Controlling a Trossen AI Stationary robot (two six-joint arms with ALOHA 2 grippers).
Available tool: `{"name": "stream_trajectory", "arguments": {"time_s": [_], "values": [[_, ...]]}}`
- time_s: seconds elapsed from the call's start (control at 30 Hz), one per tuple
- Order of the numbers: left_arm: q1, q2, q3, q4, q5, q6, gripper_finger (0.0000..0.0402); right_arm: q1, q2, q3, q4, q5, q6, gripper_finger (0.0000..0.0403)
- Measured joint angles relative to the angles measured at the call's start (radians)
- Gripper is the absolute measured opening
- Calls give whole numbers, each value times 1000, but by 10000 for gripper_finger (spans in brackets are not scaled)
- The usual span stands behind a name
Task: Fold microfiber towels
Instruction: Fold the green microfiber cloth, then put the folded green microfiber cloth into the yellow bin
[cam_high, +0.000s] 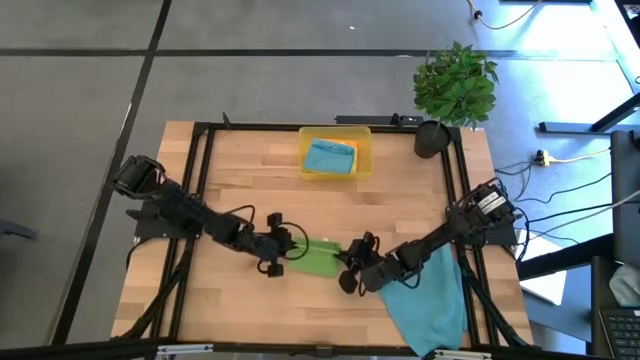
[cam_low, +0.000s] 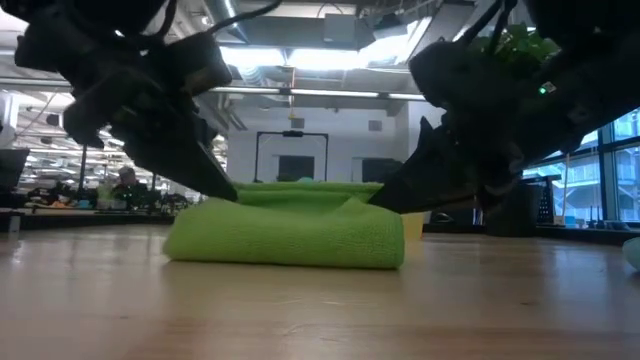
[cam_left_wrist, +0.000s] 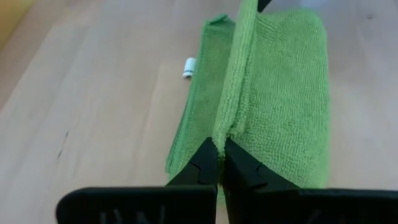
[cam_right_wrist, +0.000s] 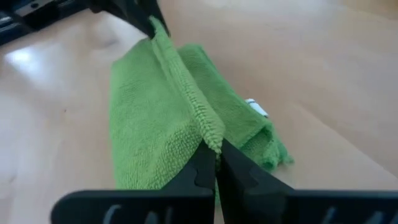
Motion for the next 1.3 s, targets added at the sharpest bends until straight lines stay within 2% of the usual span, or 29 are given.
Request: {"name": "stream_trajectory", "arguments": {"time_s": [0.23,0.43,0.6,0.87,1.07,1.3], "values": [[21,0,-31,15,16,18,9,-27,0,1,-28,-4,22,14],[20,0,-34,32,-19,33,59,-44,0,0,-38,-7,-5,58],[21,0,-34,35,-81,32,86,-69,-28,0,-68,-82,-2,95],[23,-33,-34,40,-153,32,88,-52,-165,0,-139,12,-90,115],[-16,-78,-33,117,-137,30,87,-31,-143,1,7,-17,-209,116],[-59,35,-33,221,-133,32,87,-46,1,0,153,-18,-237,116]]}}
